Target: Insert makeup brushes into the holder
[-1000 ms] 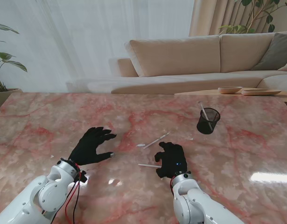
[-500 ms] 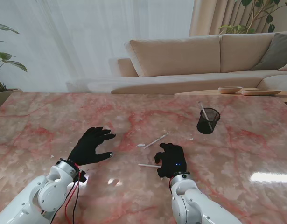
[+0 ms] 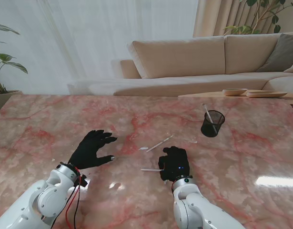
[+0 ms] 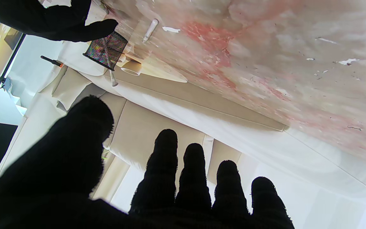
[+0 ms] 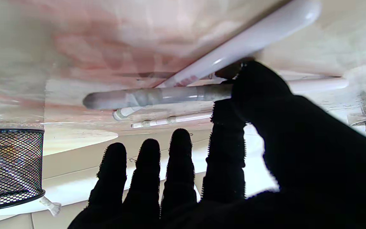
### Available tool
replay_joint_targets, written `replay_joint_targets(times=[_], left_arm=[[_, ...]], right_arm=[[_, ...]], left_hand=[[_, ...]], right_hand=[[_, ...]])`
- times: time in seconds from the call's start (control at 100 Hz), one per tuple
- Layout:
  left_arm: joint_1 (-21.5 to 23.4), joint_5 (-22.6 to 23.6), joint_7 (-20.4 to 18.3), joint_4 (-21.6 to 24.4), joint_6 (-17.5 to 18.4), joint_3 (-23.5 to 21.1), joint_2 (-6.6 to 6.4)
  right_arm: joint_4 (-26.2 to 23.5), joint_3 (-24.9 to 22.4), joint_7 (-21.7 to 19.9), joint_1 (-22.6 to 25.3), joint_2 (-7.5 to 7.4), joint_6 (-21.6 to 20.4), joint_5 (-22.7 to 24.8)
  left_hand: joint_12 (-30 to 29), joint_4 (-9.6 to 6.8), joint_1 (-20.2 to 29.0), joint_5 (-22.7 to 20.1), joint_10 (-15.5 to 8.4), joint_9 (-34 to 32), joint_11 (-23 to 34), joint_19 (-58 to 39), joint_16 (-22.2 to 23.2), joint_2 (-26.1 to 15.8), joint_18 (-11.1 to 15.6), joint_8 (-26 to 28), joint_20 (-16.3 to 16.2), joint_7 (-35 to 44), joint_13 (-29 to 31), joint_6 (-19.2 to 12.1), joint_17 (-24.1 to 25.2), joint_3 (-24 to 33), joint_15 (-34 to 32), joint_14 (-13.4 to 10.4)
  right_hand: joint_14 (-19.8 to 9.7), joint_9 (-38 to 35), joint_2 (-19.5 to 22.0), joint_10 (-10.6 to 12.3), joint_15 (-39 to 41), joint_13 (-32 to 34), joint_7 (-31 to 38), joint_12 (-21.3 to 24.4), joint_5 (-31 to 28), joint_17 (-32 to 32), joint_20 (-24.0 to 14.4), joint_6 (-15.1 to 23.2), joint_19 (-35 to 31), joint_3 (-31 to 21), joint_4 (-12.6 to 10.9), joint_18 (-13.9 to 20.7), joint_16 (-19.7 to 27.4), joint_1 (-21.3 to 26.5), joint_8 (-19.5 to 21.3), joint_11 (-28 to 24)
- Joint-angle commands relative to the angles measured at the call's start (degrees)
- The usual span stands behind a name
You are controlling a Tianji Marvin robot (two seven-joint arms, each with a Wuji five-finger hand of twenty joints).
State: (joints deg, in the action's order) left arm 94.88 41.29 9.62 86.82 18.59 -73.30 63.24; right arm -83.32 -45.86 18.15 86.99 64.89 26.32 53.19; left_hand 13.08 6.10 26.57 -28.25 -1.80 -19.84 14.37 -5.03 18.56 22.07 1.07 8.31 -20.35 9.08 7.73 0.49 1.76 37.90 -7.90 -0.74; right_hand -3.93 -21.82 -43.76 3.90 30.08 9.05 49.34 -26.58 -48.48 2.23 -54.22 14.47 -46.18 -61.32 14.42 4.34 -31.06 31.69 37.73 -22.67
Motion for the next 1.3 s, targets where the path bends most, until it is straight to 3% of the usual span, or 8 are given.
replay_joint_targets(times=[0.0, 0.3, 0.52, 0.66, 0.85, 0.95, 1.12, 1.29], left_arm=[[0.43, 0.01, -0.09, 0.1, 0.05, 0.03, 0.02], [0.47, -0.05, -0.16, 0.19, 0.07, -0.1, 0.02], [0.51, -0.16, -0.29, 0.23, 0.12, -0.11, 0.01], [0.44, -0.24, -0.19, 0.21, 0.19, -0.09, 0.04], [0.43, -0.16, -0.04, 0.13, 0.5, -0.2, 0.05], [0.53, -0.12, 0.13, 0.15, 0.62, -0.32, 0.07], [0.58, -0.07, 0.54, 0.1, 0.81, -0.45, 0.14], [0.55, -0.11, 0.64, 0.05, 0.99, -0.51, 0.15]], right_arm=[[2.46, 0.33, -1.36, 0.87, -0.09, 0.66, -0.2], [2.76, 0.51, -1.56, 0.72, -0.17, 0.82, -0.01], [0.48, -1.55, -0.23, 2.18, -0.52, -1.04, 2.13], [-2.91, -4.22, -0.5, 3.92, -1.35, -3.72, 5.45], [-6.91, -7.41, -0.75, 6.02, -2.35, -5.95, 10.59], [-9.12, -9.35, -2.38, 7.02, -3.11, -7.39, 14.1], [-12.32, -12.85, -6.57, 8.26, -3.92, -10.41, 17.23], [-13.54, -14.73, -9.55, 8.42, -4.32, -12.37, 18.45]], left_hand=[[-0.66, -1.36, -1.44, 0.04, 0.21, 0.25, -1.02, 1.48, 0.35, -1.6, 0.04, -0.6, 1.01, -1.06, -0.07, -0.23, 0.36, -1.69, 1.67, -1.63], [-0.63, -1.38, -1.44, 0.12, 0.36, -0.02, -0.96, 1.56, 0.41, -2.36, 0.01, -0.64, 1.17, -1.11, 0.04, -0.24, 0.36, -2.18, 1.63, -1.52], [-0.62, -1.41, -1.38, 0.11, 0.44, -0.35, -0.94, 1.7, 0.4, -2.66, 0.09, -0.64, 1.4, -1.12, 0.11, -0.3, 0.33, -2.53, 1.69, -1.55], [-0.64, -1.45, -1.31, 0.29, 0.44, -0.45, -0.97, 1.84, 0.37, -2.87, 0.16, -0.68, 1.6, -1.2, 0.06, -0.31, 0.33, -2.72, 1.76, -1.56], [-0.66, -1.52, -1.26, 0.36, 0.43, -0.41, -1.04, 2.03, 0.37, -2.98, 0.12, -0.7, 1.93, -1.24, 0.06, -0.32, 0.27, -2.92, 1.82, -1.53], [-0.66, -1.54, -1.27, 0.43, 0.49, -0.44, -1.04, 2.07, 0.38, -3.03, 0.09, -0.71, 2.05, -1.26, 0.09, -0.37, 0.24, -2.99, 1.82, -1.4], [-0.65, -1.56, -1.2, 0.46, 0.54, -0.41, -1.04, 2.06, 0.45, -3.1, 0.01, -0.72, 2.15, -1.26, 0.14, -0.42, 0.24, -3.17, 1.78, -1.21], [-0.63, -1.6, -1.13, 0.45, 0.6, -0.43, -1.01, 2.05, 0.55, -3.09, -0.09, -0.73, 2.23, -1.27, 0.15, -0.33, 0.27, -3.26, 1.72, -1.18]], right_hand=[[-1.08, -1.21, -1.47, 0.23, 0.95, -0.71, 2.62, 0.89, -4.03, -0.07, 0.32, 2.32, -1.46, 0.97, 0.09, 0.77, -1.38, 4.3, -1.09, -0.57], [-1.38, -6.43, -1.62, 0.87, 3.1, 1.67, 4.6, 0.11, -6.74, -0.85, 1.44, 2.34, -3.21, -1.99, -0.59, 0.63, -1.57, 5.32, -3.56, -2.05], [-1.68, -7.23, -0.95, 1.06, 5.96, 3.09, 3.86, -2.34, -5.67, -0.83, 2.79, 4.14, -4.74, -3.55, 0.04, 0.98, -2.92, 3.11, -0.03, -3.25], [-1.54, -12.54, 0.2, 1.64, 4.88, 5.22, 2.28, -2.13, -4.87, -0.84, 3.75, 5.74, -4.15, -2.81, 0.52, 0.86, -2.3, 2.53, 2.15, -2.51], [-0.19, -25.78, 1.34, 2.25, -0.93, 15.46, 0.69, 0.43, -5.39, -5.38, 4.98, 8.36, -3.68, -1.69, 0.82, -1.25, 0.79, 2.63, 4.11, 1.46], [1.38, -33.53, 2.22, 2.24, -3.58, 27.02, -0.51, 1.7, -5.54, -9.81, 5.58, 10.02, -4.26, -1.46, 1.19, -3.46, 2.27, 2.65, 6.53, 2.82], [1.87, -42.15, 4.36, 1.89, -4.45, 45.48, -1.14, -3.12, -4.63, -21.94, 7.28, 9.71, -7.55, -1.55, 1.52, -6.53, 1.77, 3.5, 10.59, 3.95], [0.48, -46.19, 5.98, 3.71, 3.92, 53.71, -3.11, -9.37, -4.22, -27.83, 7.67, 9.95, -14.34, -0.4, 1.27, -6.52, -3.85, 4.33, 15.36, 1.05]])
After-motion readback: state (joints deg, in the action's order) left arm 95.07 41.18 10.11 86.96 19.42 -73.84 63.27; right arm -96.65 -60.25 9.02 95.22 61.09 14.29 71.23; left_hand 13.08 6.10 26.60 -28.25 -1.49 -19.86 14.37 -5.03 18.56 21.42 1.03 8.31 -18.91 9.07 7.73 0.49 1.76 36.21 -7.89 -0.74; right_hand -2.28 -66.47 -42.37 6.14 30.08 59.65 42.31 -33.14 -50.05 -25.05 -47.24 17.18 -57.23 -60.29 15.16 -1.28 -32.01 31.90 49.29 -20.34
